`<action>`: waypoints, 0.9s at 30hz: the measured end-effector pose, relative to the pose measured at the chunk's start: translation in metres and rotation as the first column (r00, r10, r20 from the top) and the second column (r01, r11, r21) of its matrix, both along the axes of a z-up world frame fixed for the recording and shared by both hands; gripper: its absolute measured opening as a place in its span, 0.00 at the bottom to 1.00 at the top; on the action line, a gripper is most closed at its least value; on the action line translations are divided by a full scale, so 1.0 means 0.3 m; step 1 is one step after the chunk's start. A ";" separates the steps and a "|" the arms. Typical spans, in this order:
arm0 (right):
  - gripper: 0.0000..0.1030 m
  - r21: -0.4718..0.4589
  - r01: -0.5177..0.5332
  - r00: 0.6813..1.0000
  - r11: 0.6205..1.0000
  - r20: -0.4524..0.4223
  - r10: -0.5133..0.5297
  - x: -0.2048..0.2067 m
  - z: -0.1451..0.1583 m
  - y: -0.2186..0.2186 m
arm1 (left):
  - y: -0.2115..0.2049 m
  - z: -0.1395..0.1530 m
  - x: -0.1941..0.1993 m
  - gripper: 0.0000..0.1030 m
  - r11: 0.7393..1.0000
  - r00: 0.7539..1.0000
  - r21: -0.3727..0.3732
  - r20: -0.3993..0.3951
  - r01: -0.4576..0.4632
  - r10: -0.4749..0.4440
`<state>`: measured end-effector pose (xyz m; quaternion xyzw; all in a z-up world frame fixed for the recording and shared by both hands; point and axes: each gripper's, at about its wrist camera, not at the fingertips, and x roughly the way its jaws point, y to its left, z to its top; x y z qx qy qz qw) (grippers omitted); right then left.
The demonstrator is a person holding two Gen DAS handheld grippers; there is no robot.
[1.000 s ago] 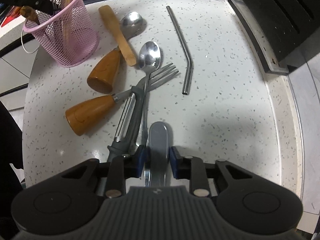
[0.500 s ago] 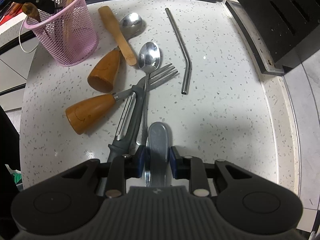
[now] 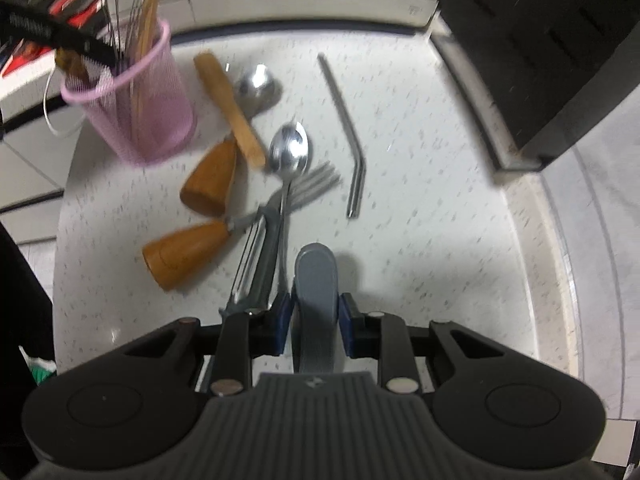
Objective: Organize utensils
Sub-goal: 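Lift the grey-handled utensil with the right gripper toward the pink cup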
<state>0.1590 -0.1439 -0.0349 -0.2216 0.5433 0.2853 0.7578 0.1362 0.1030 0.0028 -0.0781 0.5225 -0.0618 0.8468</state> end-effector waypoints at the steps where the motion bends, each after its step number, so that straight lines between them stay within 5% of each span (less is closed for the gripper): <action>1: 0.23 0.007 0.003 1.000 1.000 0.012 -0.003 0.002 0.014 0.001 | 0.000 0.000 0.000 0.19 1.000 1.000 0.000 0.000 0.000 0.000; 15: 0.23 0.098 -0.001 0.993 0.995 0.117 -0.011 0.006 0.168 0.039 | 0.009 0.002 -0.004 0.18 1.000 1.000 -0.008 0.001 0.001 -0.001; 27: 0.23 0.323 -0.088 0.973 0.942 0.232 0.011 -0.025 0.353 0.177 | 0.017 0.007 -0.010 0.18 1.000 1.000 -0.012 0.003 -0.003 0.003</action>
